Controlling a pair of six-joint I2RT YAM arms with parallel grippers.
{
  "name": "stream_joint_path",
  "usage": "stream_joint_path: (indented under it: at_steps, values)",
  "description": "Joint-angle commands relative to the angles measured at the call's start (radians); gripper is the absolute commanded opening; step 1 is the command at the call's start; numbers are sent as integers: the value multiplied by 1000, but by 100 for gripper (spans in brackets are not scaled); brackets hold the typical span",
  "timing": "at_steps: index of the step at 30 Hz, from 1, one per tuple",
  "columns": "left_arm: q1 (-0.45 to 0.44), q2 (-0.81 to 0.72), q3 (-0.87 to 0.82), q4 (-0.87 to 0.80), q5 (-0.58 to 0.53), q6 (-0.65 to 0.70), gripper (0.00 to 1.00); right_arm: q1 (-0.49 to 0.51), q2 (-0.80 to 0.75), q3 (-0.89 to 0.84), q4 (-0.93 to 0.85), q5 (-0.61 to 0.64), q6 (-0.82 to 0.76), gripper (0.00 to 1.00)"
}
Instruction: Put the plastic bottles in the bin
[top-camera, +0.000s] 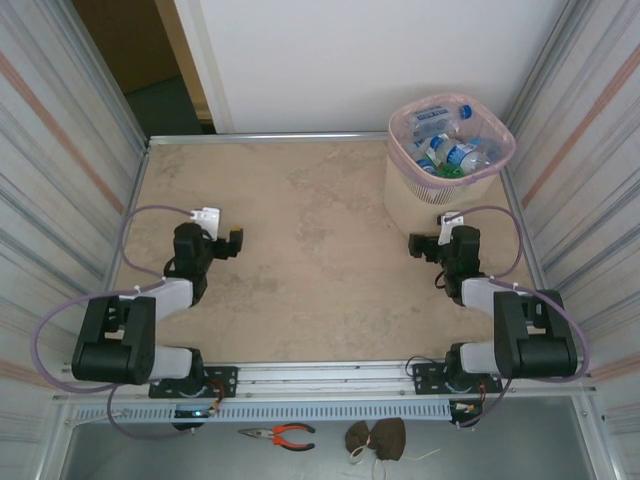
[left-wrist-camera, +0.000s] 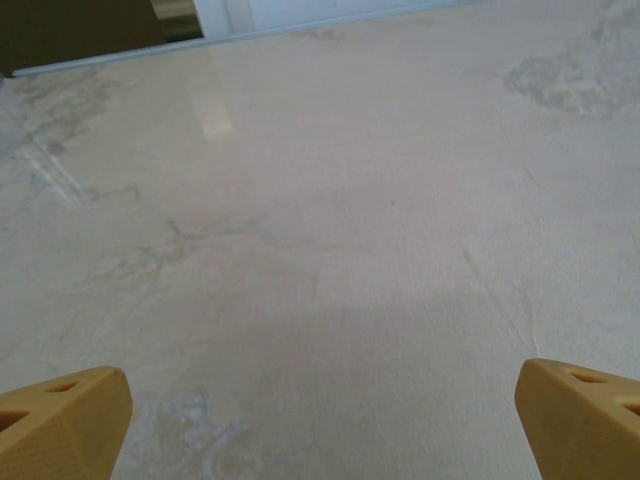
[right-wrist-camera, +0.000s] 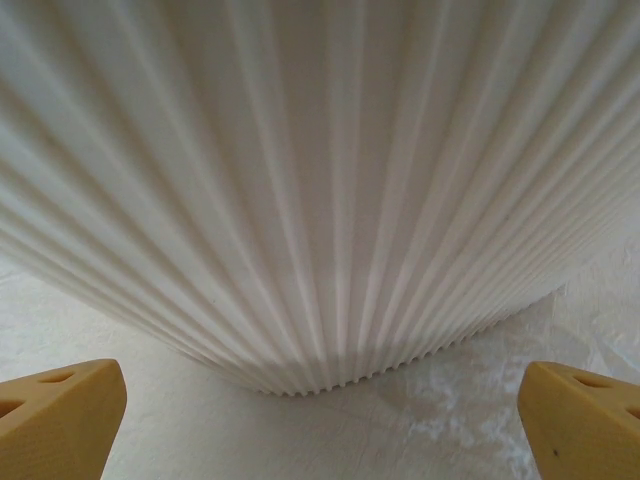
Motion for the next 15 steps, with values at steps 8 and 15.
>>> stream_joint_path:
  at_steps: [8,15]
  values:
    - [104,156,16,163,240,-20,99,-93,194,19,320,-151,6,99]
    - [88,165,25,157,216,-9,99,-101,183,41,255,-159,15,99]
